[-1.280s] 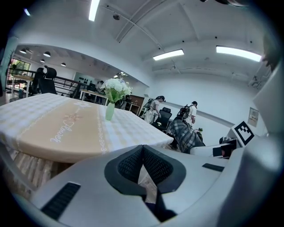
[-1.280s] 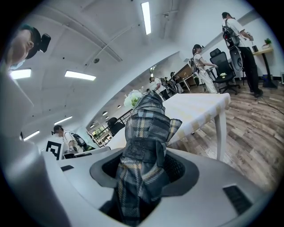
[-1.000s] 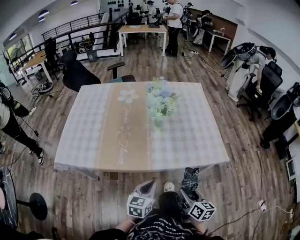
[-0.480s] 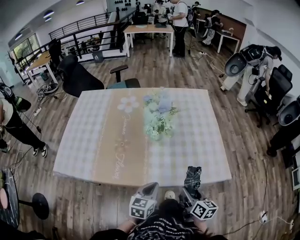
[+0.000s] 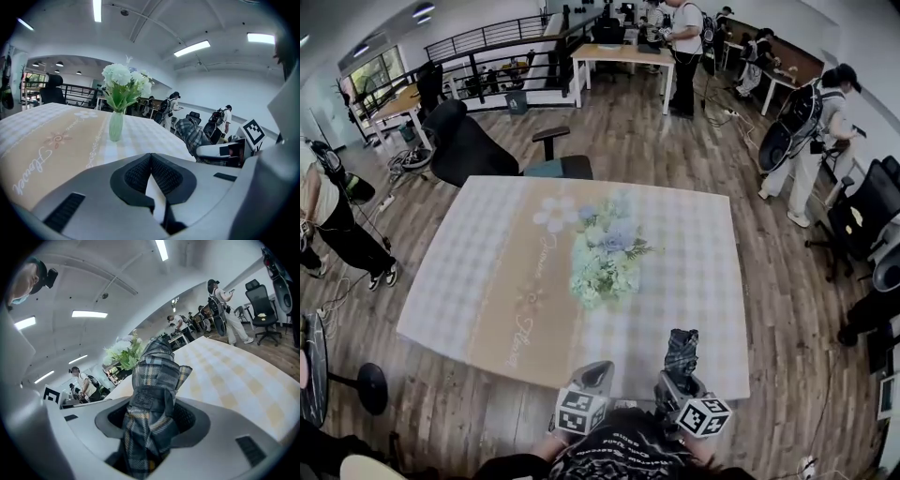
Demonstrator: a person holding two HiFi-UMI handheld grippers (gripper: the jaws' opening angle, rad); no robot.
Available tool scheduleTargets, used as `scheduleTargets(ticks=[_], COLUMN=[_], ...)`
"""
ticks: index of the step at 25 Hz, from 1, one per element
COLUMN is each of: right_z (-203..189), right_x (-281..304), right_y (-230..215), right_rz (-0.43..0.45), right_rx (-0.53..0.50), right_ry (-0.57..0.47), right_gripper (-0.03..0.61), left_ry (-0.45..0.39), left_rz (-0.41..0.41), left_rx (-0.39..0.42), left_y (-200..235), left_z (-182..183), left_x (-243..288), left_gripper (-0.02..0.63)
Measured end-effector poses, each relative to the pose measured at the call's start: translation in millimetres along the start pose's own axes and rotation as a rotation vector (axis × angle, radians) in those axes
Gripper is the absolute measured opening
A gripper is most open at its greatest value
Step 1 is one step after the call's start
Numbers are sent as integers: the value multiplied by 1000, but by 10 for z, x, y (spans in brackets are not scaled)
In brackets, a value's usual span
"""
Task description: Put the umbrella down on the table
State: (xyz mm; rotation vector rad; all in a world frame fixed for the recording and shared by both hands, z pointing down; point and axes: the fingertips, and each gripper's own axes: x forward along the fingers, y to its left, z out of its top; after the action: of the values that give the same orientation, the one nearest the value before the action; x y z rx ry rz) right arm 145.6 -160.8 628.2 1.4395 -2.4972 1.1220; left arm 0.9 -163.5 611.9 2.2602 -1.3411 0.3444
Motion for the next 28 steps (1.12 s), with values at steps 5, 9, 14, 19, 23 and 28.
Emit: scheduleTargets(ticks=[5,9,14,19,23,28], right_z=[214,380,459,506,602,741], right_x=[125,187,242,315,425,630], right_y=[-242,-394,-488,-500,-511,-466], right_rz=[31,22,-3,-38,-74,-82], right_rx=[-37,-62,-92,-149,-231,-427], right_ry=[30,31,43,75,106,167], right_gripper=[227,227,227,227,227,227], left_ry=[-12,-11,1,15,11,-5], left_rz=[51,63,69,73,69,81], left_rx=[-27,-28,-29,-37,-29,-21], left_y=[-49,-90,-31,75,174,282], left_z=[74,141,214,253,383,484], left_x=[240,378,466,490,488,436], left_gripper=[18,18,18,18,18,18])
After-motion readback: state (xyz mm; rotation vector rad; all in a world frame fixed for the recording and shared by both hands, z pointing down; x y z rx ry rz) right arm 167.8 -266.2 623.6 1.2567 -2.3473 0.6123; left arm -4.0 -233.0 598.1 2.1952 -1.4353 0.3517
